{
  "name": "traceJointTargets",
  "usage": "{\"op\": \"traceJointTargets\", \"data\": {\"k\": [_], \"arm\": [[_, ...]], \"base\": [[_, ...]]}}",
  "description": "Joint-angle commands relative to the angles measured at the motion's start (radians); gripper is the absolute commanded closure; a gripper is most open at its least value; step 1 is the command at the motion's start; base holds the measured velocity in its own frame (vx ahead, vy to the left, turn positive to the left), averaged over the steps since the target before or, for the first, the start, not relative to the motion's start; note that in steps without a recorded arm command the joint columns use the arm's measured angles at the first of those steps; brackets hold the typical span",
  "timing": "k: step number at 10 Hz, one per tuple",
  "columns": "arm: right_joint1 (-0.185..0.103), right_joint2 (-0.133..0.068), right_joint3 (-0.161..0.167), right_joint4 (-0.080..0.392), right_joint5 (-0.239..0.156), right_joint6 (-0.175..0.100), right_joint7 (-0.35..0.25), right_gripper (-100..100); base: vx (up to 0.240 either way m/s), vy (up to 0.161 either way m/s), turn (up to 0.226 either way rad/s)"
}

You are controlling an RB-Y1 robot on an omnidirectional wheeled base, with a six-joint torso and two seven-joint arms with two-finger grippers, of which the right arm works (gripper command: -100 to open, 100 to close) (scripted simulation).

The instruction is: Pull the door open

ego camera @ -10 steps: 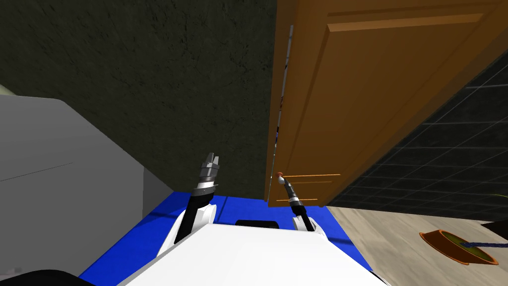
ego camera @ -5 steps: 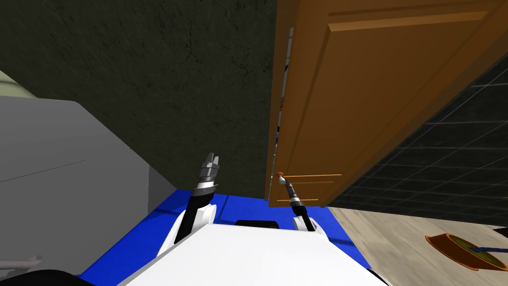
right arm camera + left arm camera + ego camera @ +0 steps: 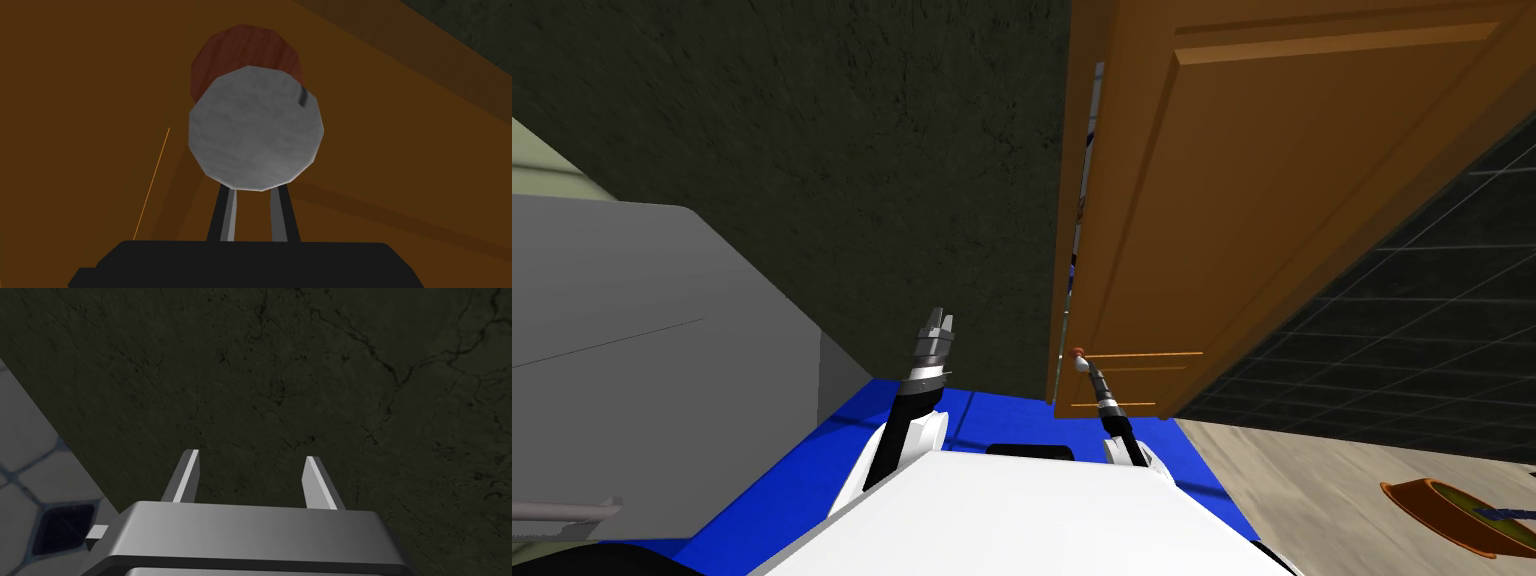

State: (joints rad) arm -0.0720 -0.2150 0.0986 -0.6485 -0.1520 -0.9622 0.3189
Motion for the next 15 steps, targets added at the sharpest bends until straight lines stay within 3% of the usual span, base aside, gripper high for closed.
{"op": "traceJointTargets", "data": {"k": [1,5,6,13,14,15], "arm": [[0.007,0.023,0.028,-0.039,0.014,0.022,-0.004,100],[0.007,0.023,0.028,-0.039,0.014,0.022,-0.004,100],[0.008,-0.004,0.003,-0.03,-0.007,0.026,-0.037,100],[0.009,-0.015,0.016,-0.029,-0.042,0.03,-0.194,100],[0.01,-0.038,-0.005,-0.002,-0.038,0.026,-0.154,-100],[0.011,-0.041,-0.007,-0.001,-0.034,0.024,-0.14,-100]], "base": [[0.005,-0.008,-0.017],[-0.001,0.006,-0.005],[-0.009,-0.022,-0.002],[-0.025,-0.003,0.05],[-0.011,0.003,-0.027],[-0.006,0.02,-0.034]]}}
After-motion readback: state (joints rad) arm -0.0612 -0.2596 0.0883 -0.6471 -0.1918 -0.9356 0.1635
